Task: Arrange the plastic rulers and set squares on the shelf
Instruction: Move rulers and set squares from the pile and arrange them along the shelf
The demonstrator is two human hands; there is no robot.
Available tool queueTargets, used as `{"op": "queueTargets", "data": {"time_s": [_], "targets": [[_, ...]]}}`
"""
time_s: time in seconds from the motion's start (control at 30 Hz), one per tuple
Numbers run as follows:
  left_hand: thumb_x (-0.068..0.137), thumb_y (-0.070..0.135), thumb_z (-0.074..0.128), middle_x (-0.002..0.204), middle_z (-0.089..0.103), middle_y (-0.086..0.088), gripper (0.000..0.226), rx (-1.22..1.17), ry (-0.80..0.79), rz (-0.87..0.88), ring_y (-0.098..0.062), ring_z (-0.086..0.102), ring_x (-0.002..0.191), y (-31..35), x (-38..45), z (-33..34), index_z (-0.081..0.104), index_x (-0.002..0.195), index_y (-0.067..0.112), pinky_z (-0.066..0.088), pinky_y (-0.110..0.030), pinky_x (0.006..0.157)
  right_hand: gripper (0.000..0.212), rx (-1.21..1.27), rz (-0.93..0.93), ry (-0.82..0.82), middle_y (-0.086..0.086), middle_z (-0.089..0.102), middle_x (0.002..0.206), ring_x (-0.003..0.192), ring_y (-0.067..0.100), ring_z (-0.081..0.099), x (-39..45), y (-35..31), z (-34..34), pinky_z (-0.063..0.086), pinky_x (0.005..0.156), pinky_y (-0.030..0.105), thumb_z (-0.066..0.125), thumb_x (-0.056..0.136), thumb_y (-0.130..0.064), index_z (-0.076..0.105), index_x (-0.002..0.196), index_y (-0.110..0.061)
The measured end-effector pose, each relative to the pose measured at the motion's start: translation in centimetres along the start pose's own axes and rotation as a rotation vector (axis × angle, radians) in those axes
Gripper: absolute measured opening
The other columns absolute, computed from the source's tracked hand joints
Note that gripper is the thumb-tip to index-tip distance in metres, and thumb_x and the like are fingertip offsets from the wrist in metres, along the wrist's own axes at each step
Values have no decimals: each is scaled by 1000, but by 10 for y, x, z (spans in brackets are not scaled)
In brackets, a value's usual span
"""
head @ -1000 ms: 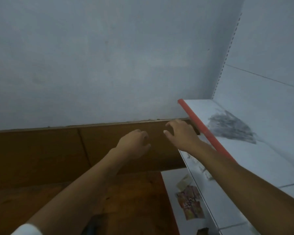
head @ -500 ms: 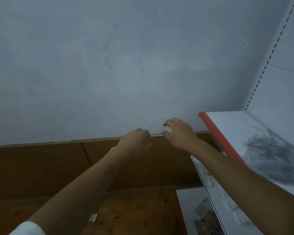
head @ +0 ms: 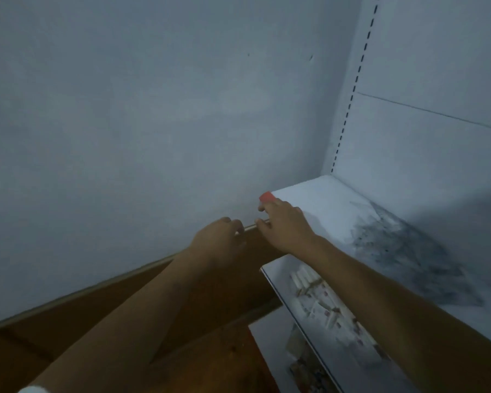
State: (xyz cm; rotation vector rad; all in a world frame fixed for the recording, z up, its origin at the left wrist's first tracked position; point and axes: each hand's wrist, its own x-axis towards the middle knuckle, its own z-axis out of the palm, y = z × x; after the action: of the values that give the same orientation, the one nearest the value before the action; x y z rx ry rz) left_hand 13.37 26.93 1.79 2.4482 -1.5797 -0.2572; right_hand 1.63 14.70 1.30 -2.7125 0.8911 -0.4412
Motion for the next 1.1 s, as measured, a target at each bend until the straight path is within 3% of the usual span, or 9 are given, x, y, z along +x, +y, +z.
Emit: {"op": "queueTargets", "data": {"time_s": [0.23, 0.33, 0.5, 0.67, 0.9, 1.1], "targets": [[97, 32, 49, 113, 56, 1, 32, -79, -86, 378, -20, 56, 105, 29, 80, 8, 56, 123, 14, 40, -25, 84, 38, -128, 285, 34, 3, 56, 125, 111, 20, 53, 12, 58, -4, 37, 94, 35, 46, 96, -40, 52, 125, -17], [94, 31, 52, 117, 59, -3, 30, -84, -130, 482, -18, 58, 98, 35, 120, 12, 58, 118, 15, 41, -24, 79, 37, -152, 433, 59, 3, 54, 123, 111, 20, 52, 6, 71, -5, 35, 95, 36, 46, 96, -39, 52, 125, -17], [94, 34, 53, 121, 54, -1, 32, -98, -187, 689, -17, 51, 110, 65, 154, 36, 53, 123, 21, 44, -30, 93, 39, -185, 671, 120, 2, 53, 126, 115, 20, 51, -28, 89, -6, 37, 99, 38, 45, 96, -42, 51, 127, -19], [93, 33, 52, 122, 52, -2, 35, -125, -221, 884, -19, 46, 115, 117, 150, 73, 52, 125, 20, 42, -34, 95, 41, -214, 905, 193, 4, 53, 127, 115, 23, 50, -86, 107, -10, 38, 97, 37, 45, 95, -43, 51, 129, -20], [94, 38, 50, 147, 34, -3, 52, -103, -149, 993, -22, 30, 132, 161, 147, 102, 38, 142, 23, 38, -40, 102, 47, -262, 1107, 279, 8, 51, 129, 118, 27, 48, -140, 135, -22, 38, 96, 38, 48, 93, -44, 50, 132, -16], [95, 41, 46, 152, 30, -1, 56, -44, -157, 969, -21, 22, 140, 180, 166, 116, 32, 146, 23, 34, -42, 106, 57, -235, 1141, 359, 8, 49, 133, 121, 26, 46, -142, 158, -10, 37, 98, 39, 46, 92, -53, 46, 137, -18]]}}
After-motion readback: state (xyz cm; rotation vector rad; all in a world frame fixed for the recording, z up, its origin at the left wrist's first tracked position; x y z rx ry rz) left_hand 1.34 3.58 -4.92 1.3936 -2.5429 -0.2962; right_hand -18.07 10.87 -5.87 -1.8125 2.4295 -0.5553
